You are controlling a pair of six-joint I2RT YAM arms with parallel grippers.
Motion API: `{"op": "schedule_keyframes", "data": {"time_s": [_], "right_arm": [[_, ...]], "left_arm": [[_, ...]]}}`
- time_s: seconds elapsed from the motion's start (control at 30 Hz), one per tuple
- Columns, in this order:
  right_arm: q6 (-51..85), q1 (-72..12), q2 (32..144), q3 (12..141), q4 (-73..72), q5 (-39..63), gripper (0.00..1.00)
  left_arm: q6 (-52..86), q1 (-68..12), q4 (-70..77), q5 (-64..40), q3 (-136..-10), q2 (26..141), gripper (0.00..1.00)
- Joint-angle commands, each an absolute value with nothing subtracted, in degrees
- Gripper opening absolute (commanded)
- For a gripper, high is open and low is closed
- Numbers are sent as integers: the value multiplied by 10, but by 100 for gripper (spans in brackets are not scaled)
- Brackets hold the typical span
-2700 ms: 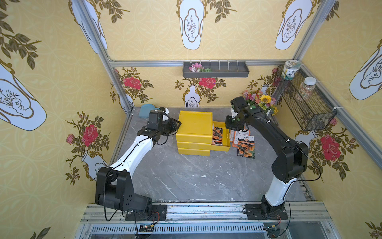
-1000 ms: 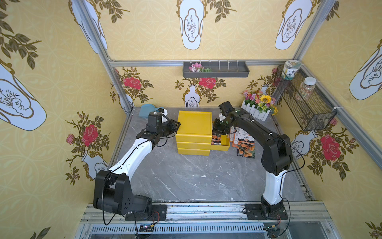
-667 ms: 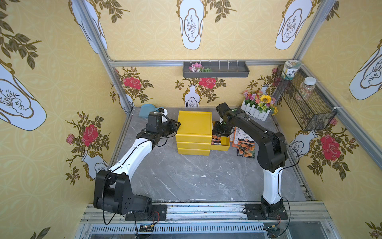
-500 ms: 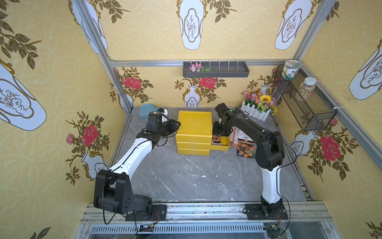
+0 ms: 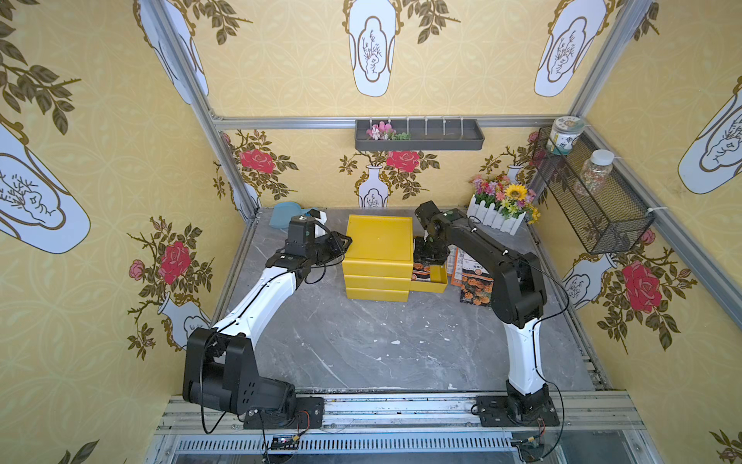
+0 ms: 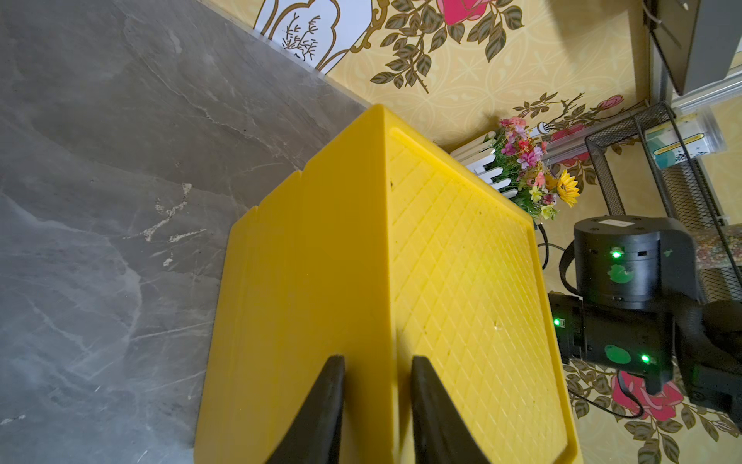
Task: Take the seed bags out of the drawer
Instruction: Pick up the seed packet from the drawer.
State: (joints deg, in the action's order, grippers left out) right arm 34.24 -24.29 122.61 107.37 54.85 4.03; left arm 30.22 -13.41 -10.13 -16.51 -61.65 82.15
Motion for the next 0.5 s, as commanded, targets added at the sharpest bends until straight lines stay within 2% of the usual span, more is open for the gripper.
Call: {"op": "schedule_keyframes", "data": {"time_s": [0.0,0.3,0.47], "right_arm": [[355,-243,1223,1054,529,74,53],[394,-236,1198,1005,461,139,31],[408,-233,1192,992,435,167,22]], "left_arm": [[292,-136,-225,-170,-606,831,32],[290,-136,-228,-169,-607,829,32],[289,-136,-229,-168,-605,826,32]]}}
